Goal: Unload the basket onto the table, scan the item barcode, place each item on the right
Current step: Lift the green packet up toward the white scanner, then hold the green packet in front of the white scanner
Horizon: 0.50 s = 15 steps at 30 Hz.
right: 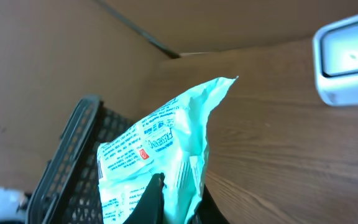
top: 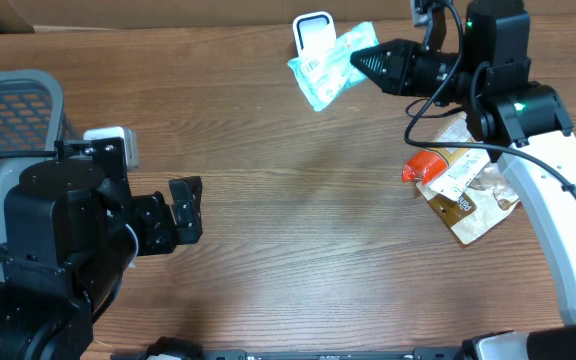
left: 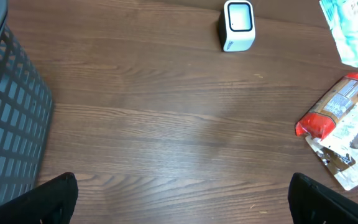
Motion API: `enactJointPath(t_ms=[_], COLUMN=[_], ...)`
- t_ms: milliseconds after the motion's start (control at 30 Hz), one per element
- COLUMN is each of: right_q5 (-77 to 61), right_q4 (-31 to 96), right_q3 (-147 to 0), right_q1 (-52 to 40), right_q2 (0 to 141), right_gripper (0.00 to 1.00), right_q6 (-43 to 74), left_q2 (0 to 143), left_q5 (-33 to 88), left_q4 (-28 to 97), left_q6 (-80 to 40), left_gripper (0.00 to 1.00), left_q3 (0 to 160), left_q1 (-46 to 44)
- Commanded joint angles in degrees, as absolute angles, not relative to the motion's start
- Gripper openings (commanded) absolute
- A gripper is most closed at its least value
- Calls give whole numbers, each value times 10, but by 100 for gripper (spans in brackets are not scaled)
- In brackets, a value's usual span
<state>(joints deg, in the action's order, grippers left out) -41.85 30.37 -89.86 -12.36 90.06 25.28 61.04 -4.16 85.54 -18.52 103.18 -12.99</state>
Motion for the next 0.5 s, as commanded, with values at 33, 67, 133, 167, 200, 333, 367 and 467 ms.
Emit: enactJointPath(t_ms=[33, 67, 133, 167, 200, 333, 367, 467], right_q5=[-464, -463, -455, -437, -404, -212, -143, 68], right_q4=[298, 299, 301, 301, 300, 296, 290, 237], right_q3=[-899, -899, -899, -899, -900, -910, -913, -912], right_q1=[-123, -124, -125, -128, -133, -168, -182, -225], right_q2=[895, 895, 895, 895, 895, 896, 898, 917], right_gripper=[4, 4, 4, 4, 4, 3, 4, 4], right_q6=[208, 203, 196, 196, 196, 175, 160, 86], left_q2=[611, 611, 611, 611, 611, 611, 611, 611], left_q5=[-49, -49, -49, -49, -49, -49, -49, -49], left_q4=[853, 853, 853, 853, 853, 853, 853, 853], left_q6=[-193, -193, -193, -193, -193, -193, -193, -193], left_gripper=[100, 100, 99, 100, 100, 100, 100, 100], left_q3=[1039, 1039, 1039, 1039, 1039, 1039, 1039, 1039], left_q1=[-127, -127, -127, -127, -127, -127, -127, -127])
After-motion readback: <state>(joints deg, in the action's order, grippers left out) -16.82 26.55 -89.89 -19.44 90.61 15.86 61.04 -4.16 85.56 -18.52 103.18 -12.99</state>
